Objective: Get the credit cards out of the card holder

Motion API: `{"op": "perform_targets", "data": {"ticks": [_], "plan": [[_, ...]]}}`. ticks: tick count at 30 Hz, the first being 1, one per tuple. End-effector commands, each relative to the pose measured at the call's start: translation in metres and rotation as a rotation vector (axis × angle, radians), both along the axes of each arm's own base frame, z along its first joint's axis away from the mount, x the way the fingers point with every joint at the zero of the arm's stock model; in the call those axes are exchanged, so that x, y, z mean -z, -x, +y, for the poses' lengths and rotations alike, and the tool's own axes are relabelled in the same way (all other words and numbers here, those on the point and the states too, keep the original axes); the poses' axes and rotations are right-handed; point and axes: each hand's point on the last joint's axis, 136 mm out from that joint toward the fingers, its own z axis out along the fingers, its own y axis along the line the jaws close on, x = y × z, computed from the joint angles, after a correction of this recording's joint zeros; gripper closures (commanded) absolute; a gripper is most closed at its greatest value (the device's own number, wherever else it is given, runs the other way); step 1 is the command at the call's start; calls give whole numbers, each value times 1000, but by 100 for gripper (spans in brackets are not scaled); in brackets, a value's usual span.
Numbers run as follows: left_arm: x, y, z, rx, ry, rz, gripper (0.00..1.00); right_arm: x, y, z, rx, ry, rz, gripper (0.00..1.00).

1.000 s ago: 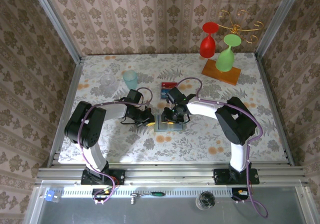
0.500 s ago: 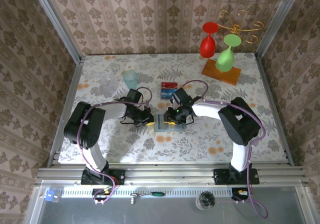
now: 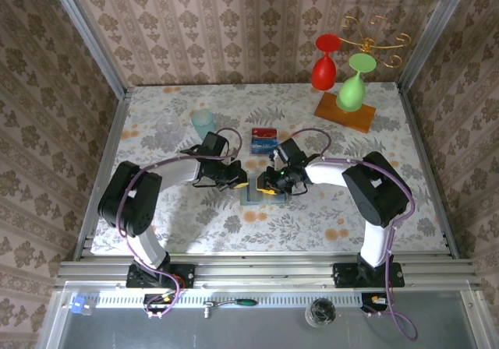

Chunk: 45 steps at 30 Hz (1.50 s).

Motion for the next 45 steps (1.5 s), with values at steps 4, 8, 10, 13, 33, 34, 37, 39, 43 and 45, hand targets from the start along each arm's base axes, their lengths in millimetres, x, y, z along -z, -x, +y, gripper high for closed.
{"op": "perform_targets", "data": {"ticks": [4, 8, 10, 13, 33, 34, 37, 39, 43, 45], "plan": [[5, -1, -13, -7, 26, 31, 89, 9, 3, -10, 41, -20, 42, 71], [13, 0, -11, -14, 5, 48, 88, 11, 4, -13, 51, -37, 49, 71], [15, 1, -10, -17, -4, 50, 86, 12, 3, -14, 56, -46, 54, 71], [19, 2, -9, -19, -15, 58, 84, 15, 5, -15, 60, -62, 66, 71], [22, 2, -12, -21, -32, 70, 78, 22, 4, -19, 75, -104, 88, 72], [22, 2, -13, -19, -32, 70, 78, 21, 3, -19, 76, -106, 86, 72], [22, 2, -15, -15, -27, 71, 78, 21, 4, -18, 76, -109, 87, 72], [21, 2, -17, -14, -23, 69, 79, 22, 4, -19, 76, -112, 89, 72], [19, 1, -20, -12, -12, 63, 81, 21, 4, -19, 77, -115, 88, 72], [17, 1, -21, -11, -5, 61, 82, 19, 4, -18, 76, -120, 84, 72]]}}
